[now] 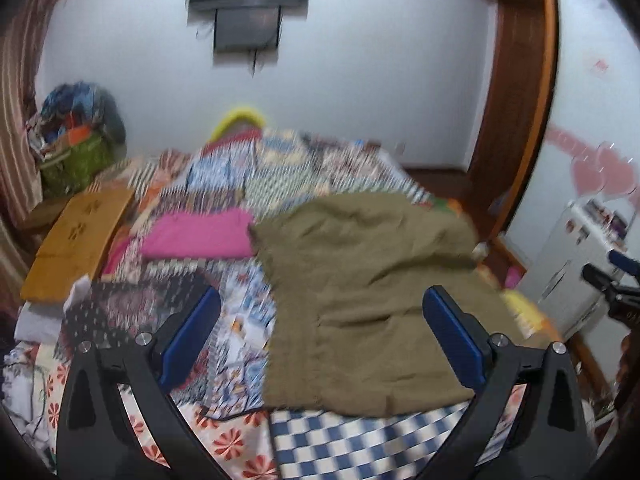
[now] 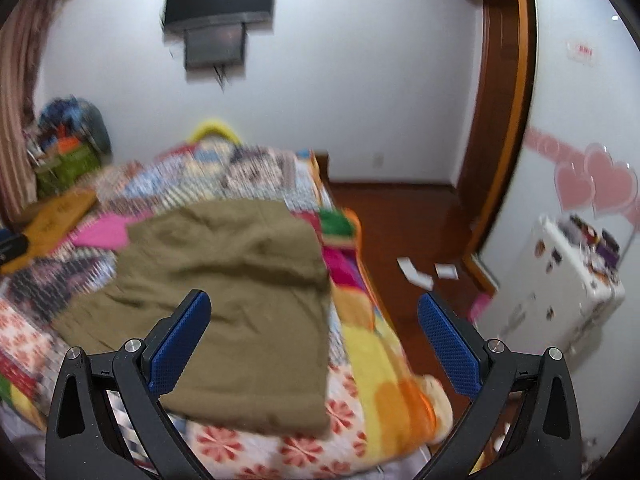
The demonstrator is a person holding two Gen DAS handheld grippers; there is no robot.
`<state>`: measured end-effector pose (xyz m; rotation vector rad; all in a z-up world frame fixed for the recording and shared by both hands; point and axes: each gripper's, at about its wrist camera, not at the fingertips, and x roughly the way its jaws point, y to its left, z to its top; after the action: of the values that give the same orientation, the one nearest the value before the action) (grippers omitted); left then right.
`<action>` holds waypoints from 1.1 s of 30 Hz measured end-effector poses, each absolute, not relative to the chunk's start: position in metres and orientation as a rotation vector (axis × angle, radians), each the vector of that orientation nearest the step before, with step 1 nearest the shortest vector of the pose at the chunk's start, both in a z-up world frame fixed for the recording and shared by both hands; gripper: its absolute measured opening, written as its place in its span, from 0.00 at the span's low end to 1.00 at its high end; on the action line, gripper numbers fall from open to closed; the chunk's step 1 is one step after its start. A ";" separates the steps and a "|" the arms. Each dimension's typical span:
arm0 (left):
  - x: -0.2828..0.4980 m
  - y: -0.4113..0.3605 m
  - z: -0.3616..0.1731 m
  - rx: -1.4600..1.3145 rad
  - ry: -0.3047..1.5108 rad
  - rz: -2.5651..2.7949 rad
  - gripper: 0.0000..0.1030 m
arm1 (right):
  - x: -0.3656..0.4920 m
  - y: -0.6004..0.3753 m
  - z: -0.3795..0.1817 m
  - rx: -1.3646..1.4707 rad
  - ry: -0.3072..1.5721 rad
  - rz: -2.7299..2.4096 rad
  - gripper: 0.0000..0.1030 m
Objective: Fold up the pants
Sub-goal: 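Lower the left tool to the waistband while the right tool lowers to the leg hem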
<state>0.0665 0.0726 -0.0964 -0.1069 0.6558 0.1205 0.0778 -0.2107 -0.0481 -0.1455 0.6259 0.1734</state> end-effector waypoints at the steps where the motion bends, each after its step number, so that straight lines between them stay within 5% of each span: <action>1: 0.070 0.077 -0.108 -0.106 0.688 0.129 1.00 | 0.081 -0.214 -0.055 -0.161 0.649 0.164 1.00; 8: 0.086 0.095 -0.174 -0.122 0.863 0.137 1.00 | 0.104 -0.226 -0.107 -0.172 0.866 0.174 1.00; 16: 0.094 0.088 -0.215 -0.152 0.994 0.092 0.88 | 0.100 -0.220 -0.151 -0.179 1.025 0.227 0.97; 20: 0.090 0.098 -0.223 -0.240 1.001 0.052 0.82 | 0.094 -0.224 -0.162 -0.164 1.064 0.259 0.85; 22: 0.089 0.105 -0.227 -0.330 1.010 0.006 0.69 | 0.092 -0.226 -0.162 -0.134 1.077 0.283 0.76; 27: 0.082 0.099 -0.220 -0.286 0.993 -0.014 0.56 | 0.090 -0.219 -0.163 -0.129 1.084 0.342 0.52; 33: 0.072 0.091 -0.215 -0.236 0.999 -0.024 0.53 | 0.089 -0.212 -0.163 -0.177 1.087 0.371 0.44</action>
<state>0.0723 0.0909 -0.2153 -0.2363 0.9994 -0.0236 0.0889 -0.2120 -0.1635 -0.1768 1.0867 0.3715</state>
